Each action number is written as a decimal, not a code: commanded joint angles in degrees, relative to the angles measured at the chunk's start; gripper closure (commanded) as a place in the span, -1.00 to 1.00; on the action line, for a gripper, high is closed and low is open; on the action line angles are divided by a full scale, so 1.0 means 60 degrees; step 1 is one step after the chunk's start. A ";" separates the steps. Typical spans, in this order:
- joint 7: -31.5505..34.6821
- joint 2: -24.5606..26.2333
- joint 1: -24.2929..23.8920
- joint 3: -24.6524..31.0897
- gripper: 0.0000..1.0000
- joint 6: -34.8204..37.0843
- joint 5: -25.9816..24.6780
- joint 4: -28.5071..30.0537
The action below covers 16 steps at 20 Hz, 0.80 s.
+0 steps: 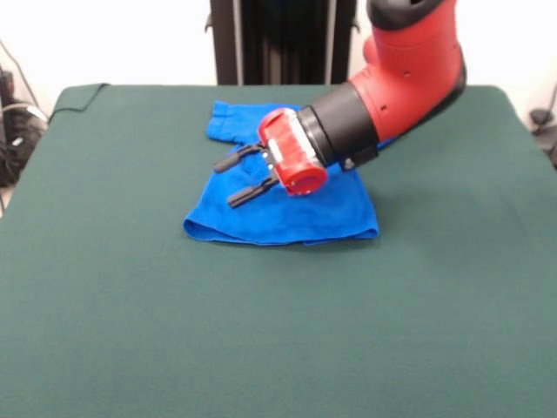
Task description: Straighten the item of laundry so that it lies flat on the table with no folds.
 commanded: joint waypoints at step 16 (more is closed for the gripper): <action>-0.1582 -0.2292 -0.2729 0.5973 -1.00 -0.2453 -0.2933 -0.0486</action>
